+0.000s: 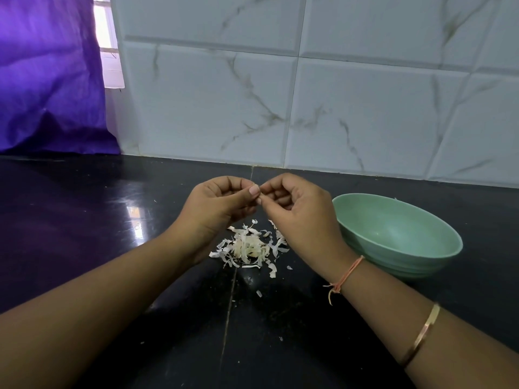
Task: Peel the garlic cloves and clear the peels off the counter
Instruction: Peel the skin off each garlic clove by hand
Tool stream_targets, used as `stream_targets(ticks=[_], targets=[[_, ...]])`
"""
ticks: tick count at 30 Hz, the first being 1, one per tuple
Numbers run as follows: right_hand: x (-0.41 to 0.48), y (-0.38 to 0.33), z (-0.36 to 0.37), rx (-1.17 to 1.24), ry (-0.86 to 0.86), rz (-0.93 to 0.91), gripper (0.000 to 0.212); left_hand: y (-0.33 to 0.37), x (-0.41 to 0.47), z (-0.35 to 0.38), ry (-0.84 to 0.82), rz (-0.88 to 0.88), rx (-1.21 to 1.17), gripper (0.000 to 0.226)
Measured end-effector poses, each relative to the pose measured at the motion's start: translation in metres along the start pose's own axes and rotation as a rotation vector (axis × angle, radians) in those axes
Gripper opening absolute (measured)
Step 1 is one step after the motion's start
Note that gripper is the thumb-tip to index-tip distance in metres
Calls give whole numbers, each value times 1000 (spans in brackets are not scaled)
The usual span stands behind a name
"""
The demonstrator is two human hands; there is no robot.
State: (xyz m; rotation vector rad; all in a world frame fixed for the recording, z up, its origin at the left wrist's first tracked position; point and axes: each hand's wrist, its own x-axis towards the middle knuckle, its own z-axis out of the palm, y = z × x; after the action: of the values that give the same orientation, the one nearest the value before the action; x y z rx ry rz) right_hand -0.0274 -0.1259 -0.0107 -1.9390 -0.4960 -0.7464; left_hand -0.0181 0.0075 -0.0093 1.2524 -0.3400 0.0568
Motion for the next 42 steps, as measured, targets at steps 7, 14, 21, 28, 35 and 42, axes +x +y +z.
stream_targets(ticks=[7, 14, 21, 28, 35, 42], targets=[[2, 1, -3, 103, -54, 22, 24, 3, 0, 1, -11, -50, -69, 16], [1, 0, -1, 77, 1, 12, 15, 2, -1, 1, 13, -53, -71, 11], [2, -2, -2, 94, 62, 43, 12, 2, 0, 2, 28, -43, -188, 15], [0, -2, 0, 50, 50, -5, 8, -1, 0, -1, -19, -70, -135, 22], [-1, -1, 1, 17, 52, -25, 9, -1, 1, 1, 11, -59, -90, 11], [0, -1, 0, 19, 94, 15, 7, -2, 1, 1, 4, -48, -58, 12]])
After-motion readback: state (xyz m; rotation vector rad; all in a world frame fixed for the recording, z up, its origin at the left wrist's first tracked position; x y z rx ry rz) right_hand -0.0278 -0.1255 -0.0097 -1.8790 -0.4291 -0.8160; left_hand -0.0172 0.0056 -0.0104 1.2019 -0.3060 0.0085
